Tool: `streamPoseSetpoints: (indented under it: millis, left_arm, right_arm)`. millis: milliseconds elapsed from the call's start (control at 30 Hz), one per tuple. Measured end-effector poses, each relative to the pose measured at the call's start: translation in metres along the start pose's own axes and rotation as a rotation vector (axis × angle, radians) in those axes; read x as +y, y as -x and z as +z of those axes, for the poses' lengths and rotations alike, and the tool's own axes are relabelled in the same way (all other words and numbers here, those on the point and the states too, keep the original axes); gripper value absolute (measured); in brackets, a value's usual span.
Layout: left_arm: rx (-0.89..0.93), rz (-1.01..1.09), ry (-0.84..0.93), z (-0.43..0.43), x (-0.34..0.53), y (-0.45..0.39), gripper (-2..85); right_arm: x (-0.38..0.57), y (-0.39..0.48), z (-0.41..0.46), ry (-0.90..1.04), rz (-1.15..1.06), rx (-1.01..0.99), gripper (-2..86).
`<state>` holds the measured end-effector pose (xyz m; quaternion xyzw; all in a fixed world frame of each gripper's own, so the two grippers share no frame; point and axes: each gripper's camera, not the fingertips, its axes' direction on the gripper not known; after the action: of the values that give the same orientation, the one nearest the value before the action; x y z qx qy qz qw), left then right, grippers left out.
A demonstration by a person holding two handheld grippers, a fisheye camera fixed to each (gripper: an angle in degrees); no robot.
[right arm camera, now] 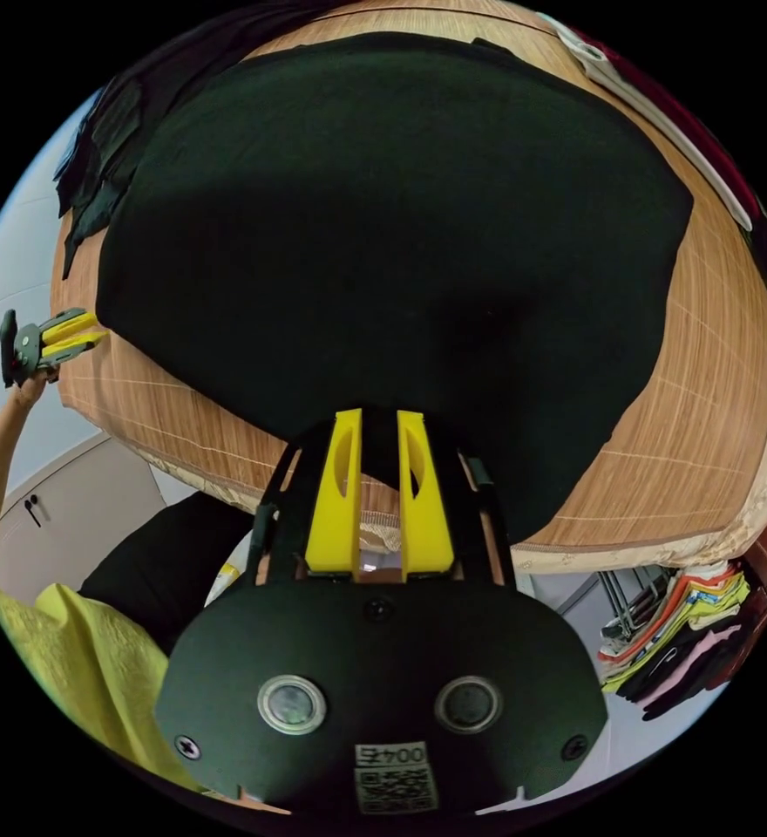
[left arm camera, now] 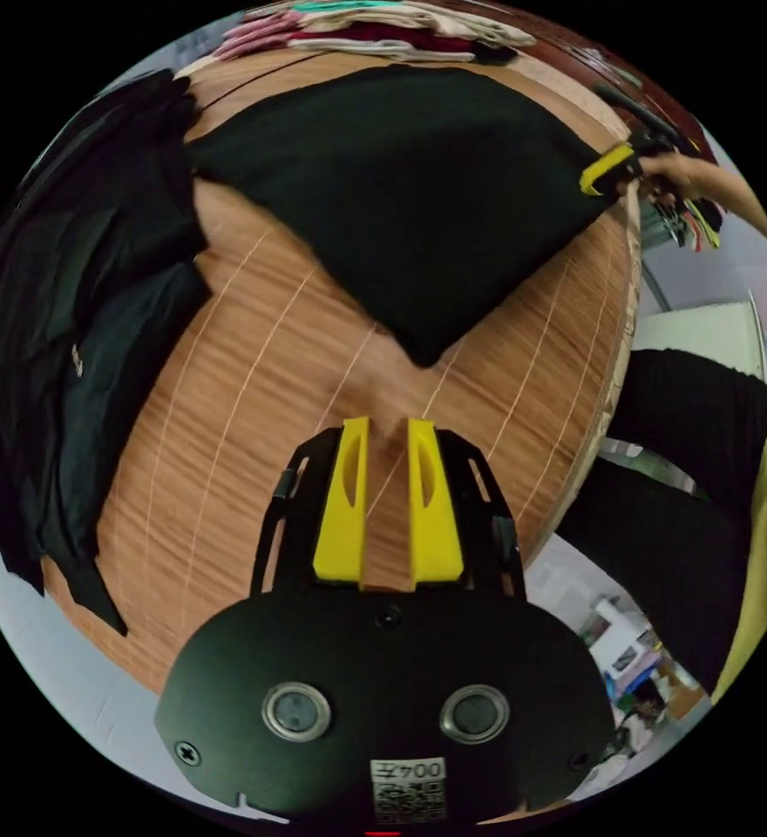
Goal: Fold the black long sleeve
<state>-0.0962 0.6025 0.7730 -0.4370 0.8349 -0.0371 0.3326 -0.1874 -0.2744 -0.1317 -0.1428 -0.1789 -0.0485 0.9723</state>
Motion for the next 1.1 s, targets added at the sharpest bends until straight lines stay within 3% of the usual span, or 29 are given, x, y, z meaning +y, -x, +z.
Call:
streamPoseSetpoints:
  millis: [100,167,233,300,333,400,467,667,867,1100]
  left_arm:
    - [0.014,-0.101,-0.134,-0.038,0.0,0.007,5.1]
    - [0.052,-0.095,-0.266,-0.062,-0.024,-0.009,2.8]
    - [0.088,-0.052,-0.288,-0.062,-0.052,-0.027,1.7]
    - [0.068,-0.005,-0.198,-0.041,-0.08,-0.04,1.1]
    - [0.008,-0.015,-0.051,-0.013,-0.094,-0.042,0.9]
    - [0.025,-0.039,-0.093,-0.006,-0.095,-0.036,0.6]
    - [0.161,-0.166,-0.053,-0.011,-0.105,-0.018,0.3]
    - [0.083,-0.104,-0.094,-0.056,-0.124,-0.051,0.1]
    - [0.022,-0.116,-0.001,-0.033,-0.18,-0.077,0.1]
    - [0.07,-0.179,0.087,-0.019,-0.212,-0.068,0.1]
  right_arm:
    - [0.008,-0.002,0.003,-0.02,0.004,-0.005,7.3]
    - [0.016,-0.003,0.006,-0.046,0.018,-0.012,7.2]
    - [0.022,-0.005,0.008,-0.061,0.03,-0.015,7.0]
    - [0.028,-0.006,0.01,-0.069,0.032,-0.013,6.8]
    - [0.031,-0.006,0.012,-0.073,0.031,-0.011,6.7]
    - [0.037,-0.008,0.014,-0.079,0.029,-0.013,6.7]
    - [0.051,-0.012,0.017,-0.132,0.009,-0.029,6.6]
    - [0.159,-0.041,0.008,-0.448,0.115,-0.105,7.4]
    - [0.239,-0.089,0.032,-0.488,0.247,-0.172,11.1]
    - [0.22,-0.107,0.034,-0.455,0.057,-0.112,11.3]
